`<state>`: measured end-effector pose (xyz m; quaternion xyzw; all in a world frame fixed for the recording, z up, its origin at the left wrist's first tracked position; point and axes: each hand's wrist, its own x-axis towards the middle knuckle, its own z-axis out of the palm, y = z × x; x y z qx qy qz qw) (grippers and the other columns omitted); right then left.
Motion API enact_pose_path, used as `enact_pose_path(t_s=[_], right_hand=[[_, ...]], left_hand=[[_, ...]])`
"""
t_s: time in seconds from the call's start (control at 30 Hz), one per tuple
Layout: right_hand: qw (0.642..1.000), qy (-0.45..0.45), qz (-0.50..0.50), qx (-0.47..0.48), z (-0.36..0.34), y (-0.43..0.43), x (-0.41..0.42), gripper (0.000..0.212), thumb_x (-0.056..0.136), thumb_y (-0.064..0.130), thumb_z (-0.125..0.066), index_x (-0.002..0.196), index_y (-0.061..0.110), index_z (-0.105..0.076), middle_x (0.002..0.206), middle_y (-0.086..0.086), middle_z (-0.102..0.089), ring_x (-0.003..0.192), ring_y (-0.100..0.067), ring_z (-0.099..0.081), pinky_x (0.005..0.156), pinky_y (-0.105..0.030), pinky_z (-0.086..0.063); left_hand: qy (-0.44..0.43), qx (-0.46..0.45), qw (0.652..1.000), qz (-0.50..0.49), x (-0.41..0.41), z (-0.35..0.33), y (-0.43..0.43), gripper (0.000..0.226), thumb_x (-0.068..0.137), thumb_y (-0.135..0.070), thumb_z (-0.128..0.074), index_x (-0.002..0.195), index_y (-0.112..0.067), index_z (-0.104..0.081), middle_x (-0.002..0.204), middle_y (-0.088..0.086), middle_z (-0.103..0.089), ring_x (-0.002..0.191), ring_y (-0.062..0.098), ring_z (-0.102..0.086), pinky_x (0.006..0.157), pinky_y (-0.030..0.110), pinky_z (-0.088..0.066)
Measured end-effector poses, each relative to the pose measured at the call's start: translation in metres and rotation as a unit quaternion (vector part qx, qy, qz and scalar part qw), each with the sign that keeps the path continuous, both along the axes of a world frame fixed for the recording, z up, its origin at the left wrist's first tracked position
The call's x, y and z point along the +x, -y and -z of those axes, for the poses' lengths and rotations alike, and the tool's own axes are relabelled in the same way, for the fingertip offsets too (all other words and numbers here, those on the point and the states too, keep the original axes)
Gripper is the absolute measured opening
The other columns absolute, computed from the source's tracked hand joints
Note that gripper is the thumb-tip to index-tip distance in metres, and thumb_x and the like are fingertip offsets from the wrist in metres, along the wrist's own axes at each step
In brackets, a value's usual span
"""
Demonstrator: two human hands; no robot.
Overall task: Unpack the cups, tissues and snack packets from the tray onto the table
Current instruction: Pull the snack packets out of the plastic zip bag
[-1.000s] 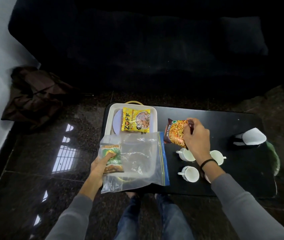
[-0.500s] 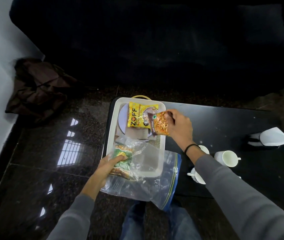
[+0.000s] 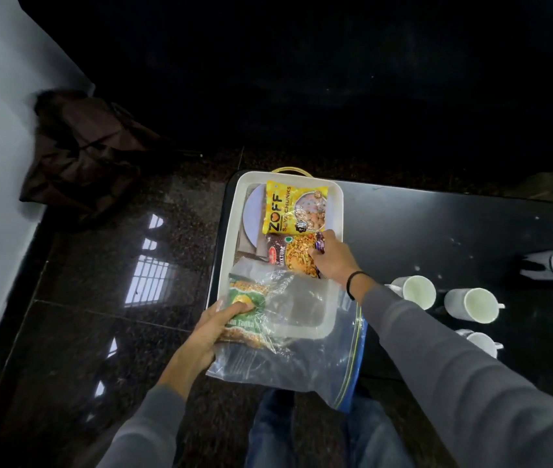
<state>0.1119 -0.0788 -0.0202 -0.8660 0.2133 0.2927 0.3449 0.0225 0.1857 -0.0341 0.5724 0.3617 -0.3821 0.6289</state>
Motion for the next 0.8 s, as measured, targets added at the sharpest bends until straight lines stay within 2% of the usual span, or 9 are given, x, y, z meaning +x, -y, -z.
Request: enact_pose_path(t_s=[0.07,0.13,0.2,0.3,0.4,0.47,0.6,0.7,0.8], right_hand=[[1.0,0.022,0.005,-0.006,-0.008,0.002,-0.008,0.035,0.104,0.018,-0.055,0.133,0.001,-0.045,0.109,-0.018,-0.062,0.102,-0.037,-0.063,0.076,-0.038,-0.049],[0.998,0.061,0.022,0.0,-0.02,0.005,-0.016,0.031,0.103,0.015,-0.057,0.131,0.002,-0.052,0.119,-0.02,-0.066,0.111,-0.035,-0.064,0.09,-0.041,-0.053],[0.99,0.132,0.048,0.01,-0.036,0.008,-0.024,0.027,0.101,0.01,-0.058,0.127,0.005,-0.061,0.123,-0.014,-0.068,0.112,-0.027,-0.065,0.096,-0.031,-0.052],[0.957,0.273,0.097,-0.002,-0.057,0.011,-0.037,0.018,0.096,0.004,-0.059,0.112,0.007,-0.066,0.111,-0.008,-0.069,0.094,-0.014,-0.062,0.08,-0.004,-0.042],[0.925,0.343,0.163,-0.004,-0.068,0.009,-0.05,0.015,0.093,0.003,-0.056,0.103,0.012,-0.062,0.101,-0.003,-0.064,0.085,-0.01,-0.056,0.073,-0.001,-0.039],[0.924,0.312,0.215,0.042,-0.071,0.008,-0.053,0.017,0.094,0.005,-0.058,0.097,0.02,-0.065,0.095,0.005,-0.068,0.086,-0.011,-0.062,0.076,-0.003,-0.043],[0.918,0.106,0.207,0.321,-0.083,-0.001,-0.041,0.026,0.086,0.001,-0.076,0.082,0.027,-0.081,0.093,0.004,-0.08,0.094,-0.019,-0.076,0.084,-0.032,-0.061],[0.91,0.056,0.126,0.392,-0.093,-0.014,-0.028,0.029,0.086,-0.001,-0.076,0.087,0.028,-0.081,0.105,0.002,-0.08,0.113,-0.028,-0.072,0.1,-0.043,-0.057],[0.927,0.007,0.021,0.374,-0.102,-0.033,-0.011,0.021,0.086,0.003,-0.074,0.102,0.017,-0.079,0.11,0.003,-0.08,0.108,-0.017,-0.073,0.099,-0.04,-0.058]], left_hand=[[0.0,0.002,1.0,-0.015,0.004,-0.002,0.003,0.07,0.049,-0.036,-0.095,0.113,-0.015,-0.075,0.107,0.014,-0.079,0.096,0.036,-0.076,0.09,0.053,-0.06],[0.007,0.003,0.999,-0.038,0.009,-0.007,0.007,0.072,0.05,-0.037,-0.093,0.115,-0.013,-0.074,0.108,0.015,-0.078,0.092,0.035,-0.076,0.088,0.053,-0.06],[0.01,0.011,0.996,-0.084,0.013,-0.012,0.009,0.067,0.059,-0.03,-0.09,0.119,-0.008,-0.071,0.115,0.02,-0.075,0.096,0.038,-0.074,0.091,0.059,-0.058],[0.009,0.0,0.988,-0.157,0.021,-0.022,0.01,0.053,0.078,-0.018,-0.081,0.126,-0.001,-0.067,0.123,0.026,-0.07,0.098,0.039,-0.07,0.097,0.06,-0.053],[0.015,-0.029,0.978,-0.207,0.034,-0.03,0.009,0.051,0.085,-0.019,-0.073,0.131,0.0,-0.064,0.127,0.026,-0.067,0.105,0.041,-0.065,0.101,0.063,-0.049],[0.034,-0.05,0.972,-0.228,0.046,-0.038,0.007,0.04,0.088,-0.019,-0.068,0.125,-0.003,-0.067,0.119,0.021,-0.071,0.1,0.038,-0.069,0.094,0.059,-0.055],[0.079,-0.077,0.968,-0.226,0.07,-0.05,-0.005,0.027,0.084,-0.02,-0.066,0.106,-0.008,-0.075,0.097,0.012,-0.078,0.08,0.028,-0.076,0.065,0.039,-0.063],[0.117,-0.067,0.965,-0.226,0.085,-0.058,-0.022,0.028,0.075,-0.024,-0.071,0.097,-0.01,-0.081,0.095,0.01,-0.079,0.077,0.027,-0.076,0.064,0.037,-0.063],[0.151,-0.03,0.961,-0.228,0.092,-0.063,-0.037,0.031,0.077,-0.034,-0.072,0.1,-0.013,-0.078,0.094,0.007,-0.08,0.078,0.024,-0.077,0.064,0.036,-0.063]])
